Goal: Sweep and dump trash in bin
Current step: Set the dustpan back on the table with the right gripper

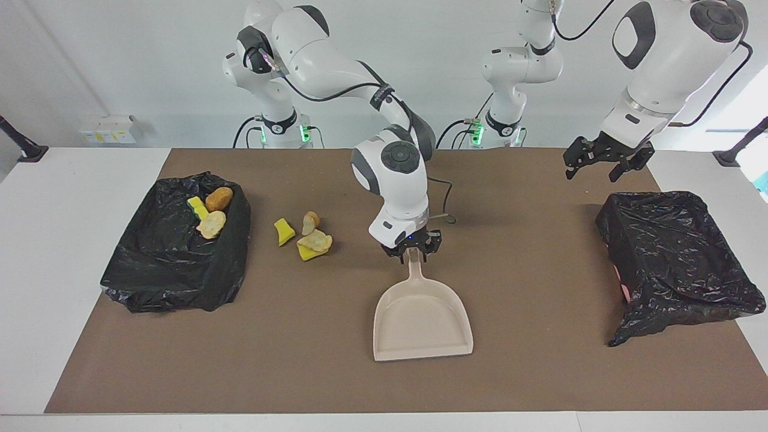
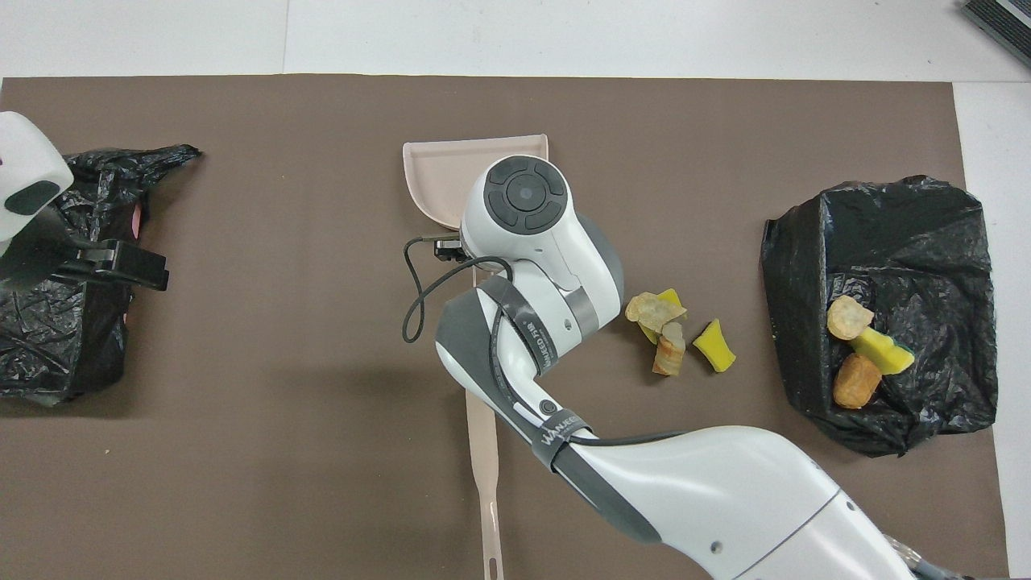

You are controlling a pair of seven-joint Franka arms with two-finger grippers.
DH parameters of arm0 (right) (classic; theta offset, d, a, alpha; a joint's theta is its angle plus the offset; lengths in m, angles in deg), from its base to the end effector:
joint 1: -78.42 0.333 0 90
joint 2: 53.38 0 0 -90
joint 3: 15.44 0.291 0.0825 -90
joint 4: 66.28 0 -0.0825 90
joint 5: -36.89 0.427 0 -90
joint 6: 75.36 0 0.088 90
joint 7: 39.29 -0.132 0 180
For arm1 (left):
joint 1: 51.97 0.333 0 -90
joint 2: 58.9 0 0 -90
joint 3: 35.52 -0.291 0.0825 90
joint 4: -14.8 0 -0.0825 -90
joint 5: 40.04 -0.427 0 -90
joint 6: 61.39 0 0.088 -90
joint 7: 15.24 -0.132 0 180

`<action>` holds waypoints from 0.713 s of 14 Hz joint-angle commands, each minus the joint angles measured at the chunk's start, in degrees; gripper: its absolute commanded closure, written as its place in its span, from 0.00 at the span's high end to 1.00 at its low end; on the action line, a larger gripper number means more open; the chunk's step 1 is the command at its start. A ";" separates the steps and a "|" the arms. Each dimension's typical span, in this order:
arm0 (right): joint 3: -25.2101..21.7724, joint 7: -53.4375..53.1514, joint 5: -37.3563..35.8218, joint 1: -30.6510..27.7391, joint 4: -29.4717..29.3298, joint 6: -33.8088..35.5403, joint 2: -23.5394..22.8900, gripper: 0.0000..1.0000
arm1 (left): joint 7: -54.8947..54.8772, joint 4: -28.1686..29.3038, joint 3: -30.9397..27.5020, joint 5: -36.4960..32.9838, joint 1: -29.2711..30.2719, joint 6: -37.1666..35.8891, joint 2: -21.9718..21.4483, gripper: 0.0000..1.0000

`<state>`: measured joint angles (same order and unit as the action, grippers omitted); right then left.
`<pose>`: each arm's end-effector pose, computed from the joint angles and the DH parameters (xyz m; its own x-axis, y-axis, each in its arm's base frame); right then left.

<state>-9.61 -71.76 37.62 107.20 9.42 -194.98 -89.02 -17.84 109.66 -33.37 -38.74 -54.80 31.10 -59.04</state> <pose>0.6416 0.4266 0.3269 0.9964 0.0026 0.0848 0.0144 -0.9903 -0.1382 0.5944 -0.0547 0.5360 0.9907 -0.1309 -0.0379 -0.1300 -0.9912 0.0243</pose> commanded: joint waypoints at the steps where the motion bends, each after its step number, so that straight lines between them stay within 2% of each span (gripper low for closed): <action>1: 0.33 1.18 0.76 -0.92 2.86 9.71 8.45 1.00 | -0.13 1.47 -0.05 -1.04 -1.21 1.55 -0.39 1.00; 4: 0.24 7.56 3.14 -1.89 6.98 20.37 15.58 1.00 | 0.57 1.03 -0.05 -0.86 -3.92 3.39 1.54 1.00; 7: 0.33 4.28 3.41 0.56 17.34 21.27 24.63 1.00 | 5.57 0.77 -0.05 -0.95 -7.61 6.90 4.43 1.00; 10: 0.33 2.06 6.81 4.52 27.62 18.21 30.96 1.00 | 11.81 0.15 -0.05 -0.78 -11.31 10.95 7.87 1.00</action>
<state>-9.19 -68.33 41.54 109.96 26.37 -172.60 -64.55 -10.04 110.05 -32.74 -38.74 -63.49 39.52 -53.03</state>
